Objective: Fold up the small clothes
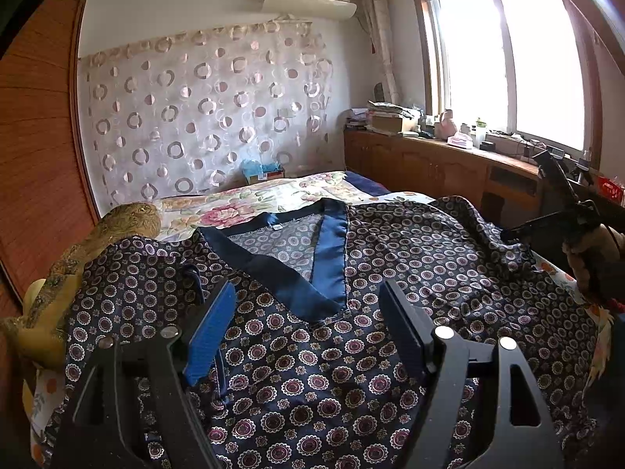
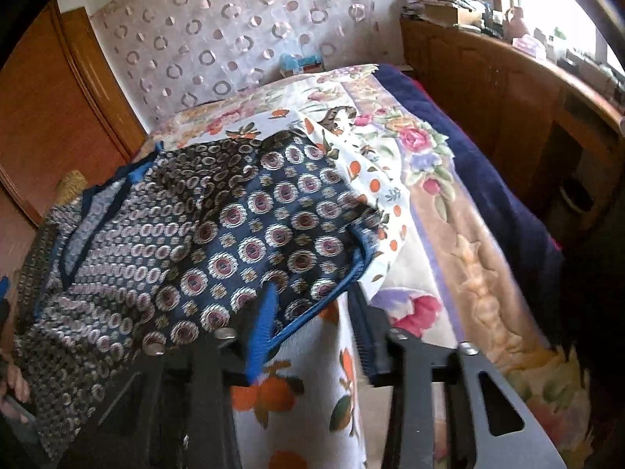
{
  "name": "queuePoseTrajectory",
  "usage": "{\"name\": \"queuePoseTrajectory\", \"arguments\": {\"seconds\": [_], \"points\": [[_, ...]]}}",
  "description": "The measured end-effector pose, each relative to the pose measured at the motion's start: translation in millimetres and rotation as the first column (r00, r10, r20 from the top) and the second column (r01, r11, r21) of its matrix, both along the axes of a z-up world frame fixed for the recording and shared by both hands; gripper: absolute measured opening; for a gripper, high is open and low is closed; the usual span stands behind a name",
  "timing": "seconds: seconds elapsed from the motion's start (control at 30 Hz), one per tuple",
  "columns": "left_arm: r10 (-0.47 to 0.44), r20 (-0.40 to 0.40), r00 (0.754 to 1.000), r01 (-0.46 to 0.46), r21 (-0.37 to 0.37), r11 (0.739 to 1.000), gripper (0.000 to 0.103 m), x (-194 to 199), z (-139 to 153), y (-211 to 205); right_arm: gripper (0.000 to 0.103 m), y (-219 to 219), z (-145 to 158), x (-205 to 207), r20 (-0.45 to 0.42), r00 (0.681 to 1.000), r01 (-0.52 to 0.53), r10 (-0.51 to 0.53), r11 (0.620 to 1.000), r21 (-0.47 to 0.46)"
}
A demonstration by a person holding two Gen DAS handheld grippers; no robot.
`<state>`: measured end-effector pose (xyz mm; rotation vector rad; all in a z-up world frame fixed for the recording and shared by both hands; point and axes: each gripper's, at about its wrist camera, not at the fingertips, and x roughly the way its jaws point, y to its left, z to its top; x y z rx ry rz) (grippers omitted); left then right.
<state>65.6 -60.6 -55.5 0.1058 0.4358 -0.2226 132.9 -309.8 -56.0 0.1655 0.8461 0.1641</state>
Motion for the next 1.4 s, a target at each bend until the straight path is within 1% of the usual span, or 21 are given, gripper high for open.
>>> {"name": "queuePoseTrajectory", "arguments": {"seconds": [0.03, 0.07, 0.1, 0.17, 0.27, 0.33, 0.53, 0.63, 0.73, 0.8, 0.83, 0.87, 0.93, 0.97, 1.03, 1.1, 1.2, 1.3, 1.4], "points": [[-0.001, -0.002, 1.0, 0.001, 0.0, 1.0, 0.077, 1, 0, 0, 0.021, 2, 1, 3, 0.007, 1.0, -0.011, 0.011, 1.0, -0.007], [0.0, -0.003, 1.0, 0.0, 0.001, 1.0, 0.077, 1, 0, 0, 0.014, 5, 2, 4, 0.013, 1.0, -0.008, 0.009, 0.999, -0.032], [0.0, -0.002, 1.0, 0.0, 0.0, 1.0, 0.077, 1, 0, 0, 0.011, 9, 3, 6, 0.02, 1.0, -0.003, 0.004, 0.998, -0.064], [0.0, -0.001, 1.0, 0.0, 0.0, 1.0, 0.077, 1, 0, 0, 0.007, 18, 7, 7, 0.037, 0.999, -0.026, 0.03, 0.995, -0.101], [-0.001, -0.002, 1.0, 0.001, 0.001, 1.0, 0.077, 1, 0, 0, 0.005, 35, 16, 4, 0.068, 0.996, -0.054, 0.065, 0.987, -0.151], [-0.001, -0.003, 1.0, 0.001, 0.001, 1.0, 0.077, 1, 0, 0, 0.005, 46, 24, 2, 0.096, 0.991, -0.078, 0.094, 0.984, -0.157], [0.001, -0.002, 1.0, -0.001, -0.002, 1.0, 0.077, 0, 0, 1, 0.005, 89, 54, -5, 0.181, 0.965, -0.168, 0.192, 0.976, -0.141], [0.0, -0.003, 1.0, 0.0, -0.002, 1.0, 0.077, 0, 0, 1, 0.005, 113, 66, -8, 0.203, 0.947, -0.227, 0.25, 0.965, -0.128], [0.001, -0.004, 1.0, -0.001, -0.003, 1.0, 0.077, 0, 0, 2, 0.005, 131, 73, -11, 0.202, 0.939, -0.256, 0.278, 0.958, -0.129], [0.001, -0.004, 1.0, -0.001, -0.004, 1.0, 0.077, 0, 0, 2, 0.016, 137, 75, -13, 0.202, 0.937, -0.263, 0.285, 0.956, -0.13], [0.001, -0.004, 1.0, -0.001, -0.003, 1.0, 0.077, 0, 0, 2, 0.027, 136, 76, -15, 0.207, 0.936, -0.261, 0.285, 0.956, -0.134], [0.001, -0.004, 1.0, -0.001, -0.003, 1.0, 0.077, 0, 0, 2, 0.036, 135, 76, -17, 0.214, 0.933, -0.267, 0.29, 0.955, -0.132], [0.001, -0.004, 1.0, -0.001, -0.003, 1.0, 0.077, 0, 0, 2, 0.039, 126, 73, -18, 0.233, 0.926, -0.273, 0.299, 0.952, -0.137], [0.001, -0.004, 1.0, -0.001, -0.002, 1.0, 0.077, 0, 0, 2, 0.042, 122, 71, -19, 0.234, 0.929, -0.257, 0.288, 0.954, -0.156], [0.001, -0.005, 1.0, -0.001, -0.002, 1.0, 0.077, 0, 0, 2, 0.043, 122, 63, -11, 0.215, 0.94, -0.228, 0.266, 0.956, -0.182], [0.0, -0.009, 1.0, 0.0, -0.004, 1.0, 0.077, 0, 0, 3, 0.043, 118, 51, -5, 0.179, 0.95, -0.218, 0.255, 0.955, -0.199], [-0.005, -0.023, 1.0, 0.005, -0.012, 1.0, 0.077, 1, -2, 4, 0.043, 109, 25, 4, 0.115, 0.966, -0.202, 0.232, 0.952, -0.23], [-0.01, -0.044, 0.999, 0.009, -0.027, 1.0, 0.077, 3, -5, 7, 0.043, 105, 4, 13, 0.06, 0.974, -0.199, 0.218, 0.952, -0.234], [-0.014, -0.051, 0.999, 0.012, -0.032, 0.999, 0.077, 4, -6, 13, 0.043, 102, -9, 21, 0.027, 0.978, -0.197, 0.208, 0.952, -0.233]]}}
